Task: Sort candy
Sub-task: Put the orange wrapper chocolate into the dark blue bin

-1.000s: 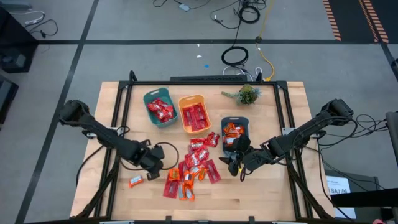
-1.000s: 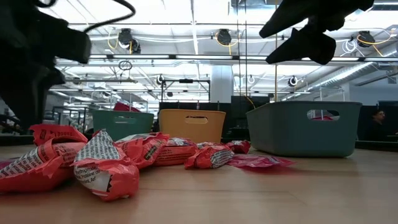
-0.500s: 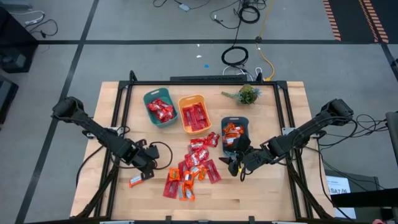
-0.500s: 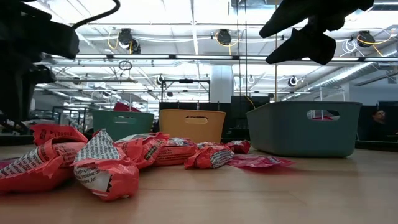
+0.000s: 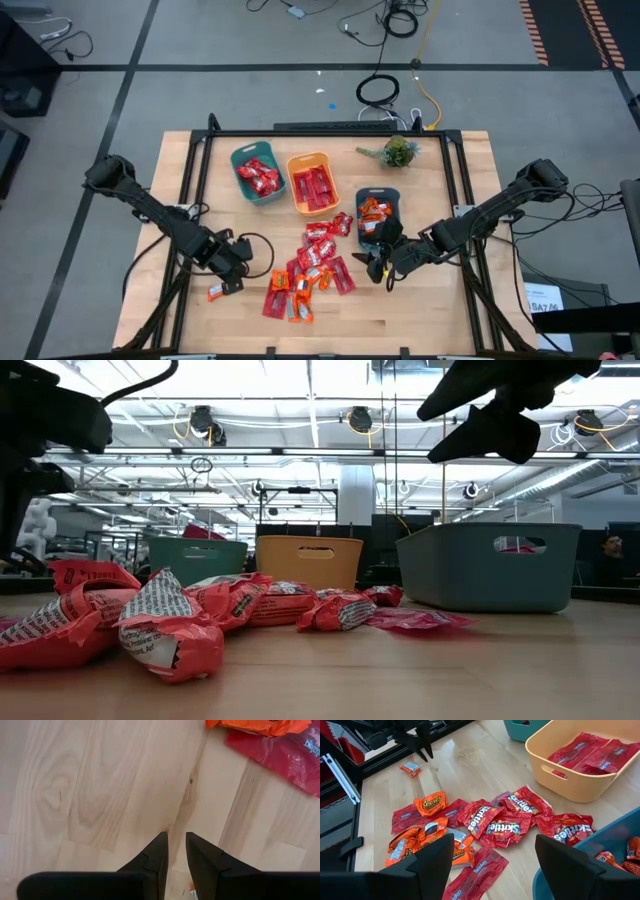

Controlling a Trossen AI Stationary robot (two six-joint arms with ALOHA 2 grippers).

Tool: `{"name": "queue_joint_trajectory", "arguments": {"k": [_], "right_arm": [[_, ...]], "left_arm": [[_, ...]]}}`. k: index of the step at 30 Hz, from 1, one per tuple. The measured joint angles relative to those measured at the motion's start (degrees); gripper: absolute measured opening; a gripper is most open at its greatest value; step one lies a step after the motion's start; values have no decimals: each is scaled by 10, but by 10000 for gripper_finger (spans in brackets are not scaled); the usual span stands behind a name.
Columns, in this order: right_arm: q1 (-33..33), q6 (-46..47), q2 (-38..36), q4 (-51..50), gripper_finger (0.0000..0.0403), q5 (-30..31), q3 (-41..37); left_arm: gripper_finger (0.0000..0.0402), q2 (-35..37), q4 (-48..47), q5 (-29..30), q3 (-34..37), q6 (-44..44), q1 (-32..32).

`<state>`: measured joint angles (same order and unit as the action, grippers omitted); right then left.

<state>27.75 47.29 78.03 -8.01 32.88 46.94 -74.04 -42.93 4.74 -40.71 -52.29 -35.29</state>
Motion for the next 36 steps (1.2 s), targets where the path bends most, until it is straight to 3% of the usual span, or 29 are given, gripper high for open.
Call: {"name": "queue_joint_trajectory", "arguments": {"k": [6, 12, 27, 36], "right_arm": [[0, 0, 0, 0, 272, 0, 0], [0, 0, 0, 0, 272, 0, 0], [0, 0, 0, -1, 272, 0, 0], [0, 0, 0, -1, 272, 0, 0]], "left_arm": [[77, 0, 4, -6, 0, -34, 0], [77, 0, 4, -85, 0, -88, -22], [77, -3, 5, -85, 0, -283, -136], [77, -63, 26, -67, 0, -299, -174]]}}
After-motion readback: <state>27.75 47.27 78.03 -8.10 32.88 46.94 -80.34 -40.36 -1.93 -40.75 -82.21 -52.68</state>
